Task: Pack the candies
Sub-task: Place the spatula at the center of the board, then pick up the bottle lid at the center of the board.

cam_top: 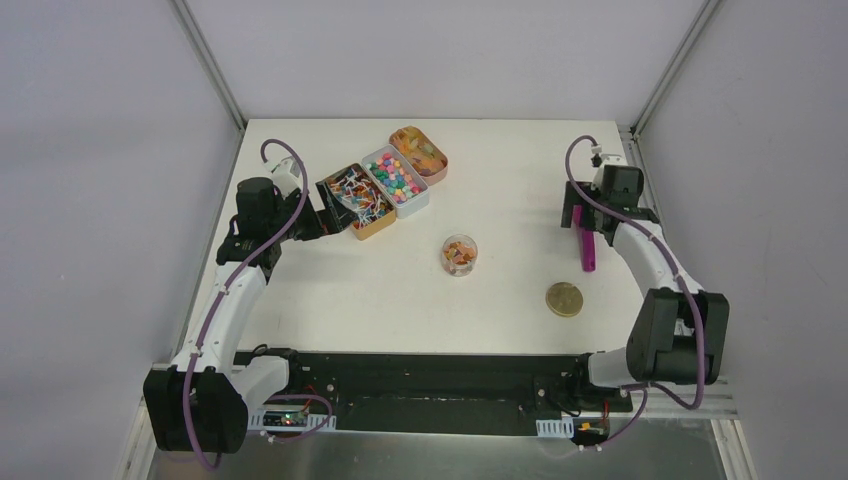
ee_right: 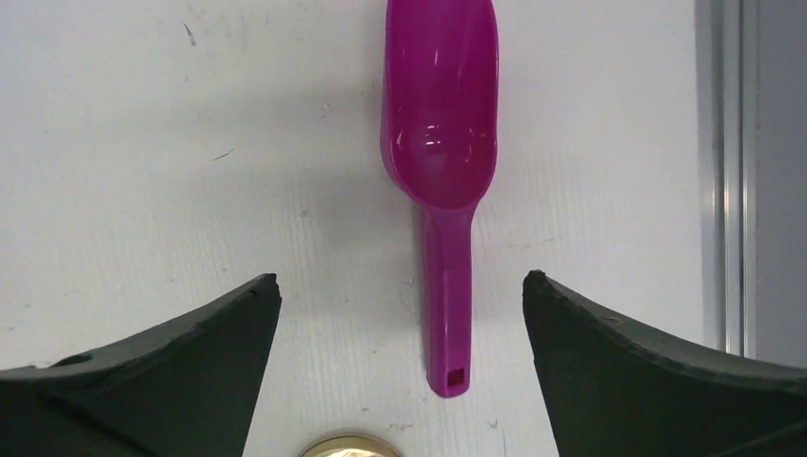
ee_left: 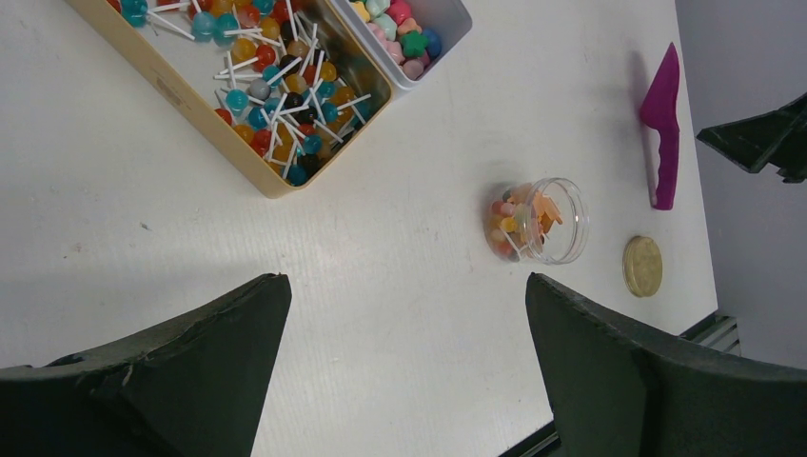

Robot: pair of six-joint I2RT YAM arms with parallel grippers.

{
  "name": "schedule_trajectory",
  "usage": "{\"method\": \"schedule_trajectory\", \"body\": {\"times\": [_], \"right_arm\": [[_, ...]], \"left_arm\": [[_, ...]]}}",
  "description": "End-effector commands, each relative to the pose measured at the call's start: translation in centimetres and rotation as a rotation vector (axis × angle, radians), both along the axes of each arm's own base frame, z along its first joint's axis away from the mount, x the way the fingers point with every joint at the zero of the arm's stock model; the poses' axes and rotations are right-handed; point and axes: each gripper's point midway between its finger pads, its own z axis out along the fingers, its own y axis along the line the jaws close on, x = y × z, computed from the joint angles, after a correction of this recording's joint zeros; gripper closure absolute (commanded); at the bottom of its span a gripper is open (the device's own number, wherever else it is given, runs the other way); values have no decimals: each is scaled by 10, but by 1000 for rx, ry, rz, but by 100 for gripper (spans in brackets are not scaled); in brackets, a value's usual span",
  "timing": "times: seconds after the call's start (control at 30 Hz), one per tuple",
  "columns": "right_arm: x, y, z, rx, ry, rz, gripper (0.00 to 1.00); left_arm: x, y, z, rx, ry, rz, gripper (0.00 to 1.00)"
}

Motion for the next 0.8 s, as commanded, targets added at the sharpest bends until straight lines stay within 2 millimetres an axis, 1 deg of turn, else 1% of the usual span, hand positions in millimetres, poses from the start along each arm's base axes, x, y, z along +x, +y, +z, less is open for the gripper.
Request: {"method": "schedule_trajectory", "body": {"times": [0.0,0.1,0.13,0.2,0.23,0.33,0.4,0.47,0.5,0.6,0.73,0.77], "right_arm": [[-12,2,49,28,-102,-117,0],[-27,-5,65,54,-144,-268,0],[-34,0,67,86,-136,-303,0],[-50,16,63,170,-105,-291,0],[-57,20,61,193,-108,-286,0],[-74,21,63,231,-143,-328,0],[-83,25,59,284,-150,-361,0],[-93,24,49,321,-125,-438,1],[-98,24,41,334,-97,-481,2],[-113,19,10,325,22,-612,7],[-127,14,-26,288,135,-722,9],[-128,14,-32,291,148,-736,10]], "left_arm": [[2,-1,9,-10,-39,-15,1],[1,-1,10,-10,-40,-16,1],[1,-1,9,-10,-40,-16,1],[1,-2,9,-12,-37,-18,1],[1,-2,8,-14,-36,-19,1],[1,-2,9,-17,-39,-21,1],[0,-3,10,-18,-42,-27,1],[0,-3,11,-19,-45,-28,1],[0,-3,10,-19,-44,-28,1],[-1,-4,11,-19,-48,-30,1],[-1,-4,11,-18,-48,-30,1],[-1,-4,10,-18,-47,-29,1]]}}
